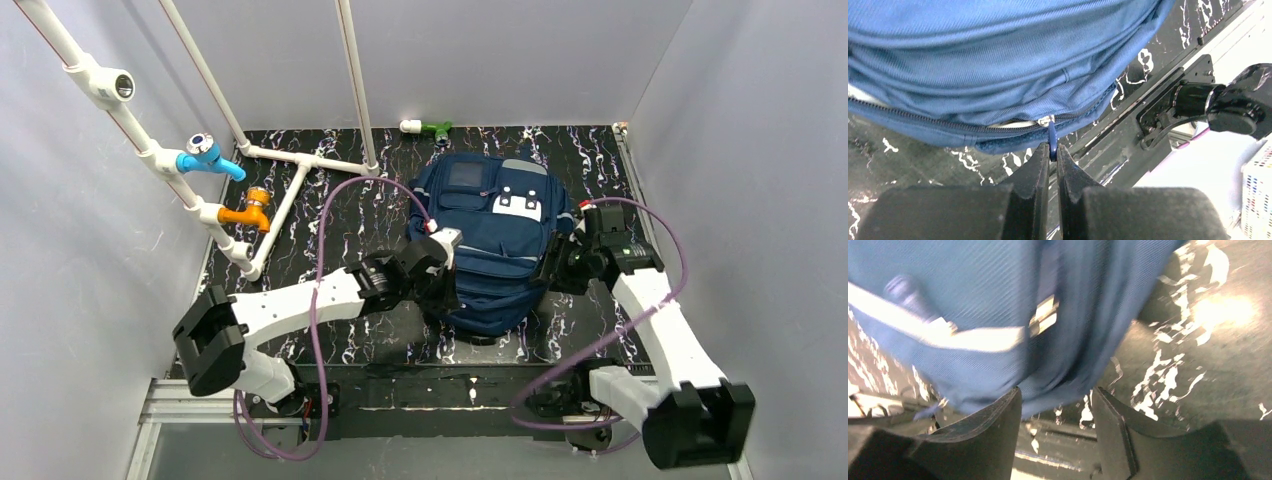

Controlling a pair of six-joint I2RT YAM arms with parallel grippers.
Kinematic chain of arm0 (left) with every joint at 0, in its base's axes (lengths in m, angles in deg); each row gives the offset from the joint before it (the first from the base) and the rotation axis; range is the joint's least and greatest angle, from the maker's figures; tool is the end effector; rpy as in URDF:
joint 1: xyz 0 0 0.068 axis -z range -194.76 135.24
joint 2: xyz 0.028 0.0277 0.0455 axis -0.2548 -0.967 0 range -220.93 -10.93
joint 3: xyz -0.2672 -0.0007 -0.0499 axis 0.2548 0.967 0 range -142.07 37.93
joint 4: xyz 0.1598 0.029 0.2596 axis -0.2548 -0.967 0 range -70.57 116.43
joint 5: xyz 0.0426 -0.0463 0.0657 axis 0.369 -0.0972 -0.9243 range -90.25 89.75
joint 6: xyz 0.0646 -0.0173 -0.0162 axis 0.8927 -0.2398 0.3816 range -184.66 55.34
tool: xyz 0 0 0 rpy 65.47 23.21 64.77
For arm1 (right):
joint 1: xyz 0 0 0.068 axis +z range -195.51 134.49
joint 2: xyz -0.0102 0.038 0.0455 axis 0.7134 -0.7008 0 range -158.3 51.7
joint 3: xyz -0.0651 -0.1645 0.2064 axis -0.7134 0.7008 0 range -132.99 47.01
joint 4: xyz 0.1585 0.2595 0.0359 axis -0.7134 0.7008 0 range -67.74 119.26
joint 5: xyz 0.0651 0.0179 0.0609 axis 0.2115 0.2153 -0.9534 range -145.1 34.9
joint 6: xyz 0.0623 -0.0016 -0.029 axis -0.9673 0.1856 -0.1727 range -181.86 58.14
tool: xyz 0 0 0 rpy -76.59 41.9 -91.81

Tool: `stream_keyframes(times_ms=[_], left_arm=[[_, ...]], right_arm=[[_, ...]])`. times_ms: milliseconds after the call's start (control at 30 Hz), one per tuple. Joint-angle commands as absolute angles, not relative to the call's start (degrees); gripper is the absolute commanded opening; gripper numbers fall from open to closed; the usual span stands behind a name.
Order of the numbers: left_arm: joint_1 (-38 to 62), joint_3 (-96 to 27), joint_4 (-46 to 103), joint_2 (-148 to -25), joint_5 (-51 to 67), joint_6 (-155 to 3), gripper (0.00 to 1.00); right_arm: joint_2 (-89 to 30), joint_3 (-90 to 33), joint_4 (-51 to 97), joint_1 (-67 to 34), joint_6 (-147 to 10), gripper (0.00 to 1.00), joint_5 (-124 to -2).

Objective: Pack the student bag
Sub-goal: Zip the student bag at the center of the board.

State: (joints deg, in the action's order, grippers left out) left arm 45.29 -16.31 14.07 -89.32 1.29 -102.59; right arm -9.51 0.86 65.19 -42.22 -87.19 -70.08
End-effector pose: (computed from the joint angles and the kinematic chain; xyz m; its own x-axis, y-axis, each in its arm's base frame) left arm 0.1797 -0.3149 0.2291 -0.7734 0.1114 -0.6241 0.5091 0.6957 -0.5067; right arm 0.2576 0.0291 0.2177 -0.8475 0.3652 -0.3853 0.1883 0.8854 0.4250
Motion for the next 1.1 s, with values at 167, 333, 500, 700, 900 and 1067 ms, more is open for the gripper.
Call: stream_keyframes(times_ms=[167, 333, 500, 700, 900, 1067], left_arm=[[47.8, -24.35, 19.66, -95.1, 10.36, -104.29, 0.0], [51.1, -28.14, 19.75, -97.84, 9.09, -104.3, 0.0], [51.85, -30.92, 18.35, -99.76, 8.03, -103.69, 0.0], [52.94, -33.17, 17.9, -101.02, 8.54, -103.07, 0.0], [55.55, -32.36, 17.26, -101.06, 7.44, -104.96, 0.0], [56.31, -31.37, 17.24, -100.78, 7.23, -105.26, 0.0]], right_arm=[[2.88, 0.15, 71.03, -29.88, -98.8, 0.64, -73.11], [7.75, 8.01, 61.0, -28.0, -111.09, 0.64, -75.2], [8.63, 8.17, 65.47, -27.07, -111.46, 0.64, -72.0], [11.53, 11.77, 66.08, -27.05, -112.91, 0.63, -64.48], [17.38, 17.04, 60.64, -27.05, -123.72, 0.38, -56.6], [21.77, 21.22, 59.7, -27.05, -128.94, 0.17, -50.87]])
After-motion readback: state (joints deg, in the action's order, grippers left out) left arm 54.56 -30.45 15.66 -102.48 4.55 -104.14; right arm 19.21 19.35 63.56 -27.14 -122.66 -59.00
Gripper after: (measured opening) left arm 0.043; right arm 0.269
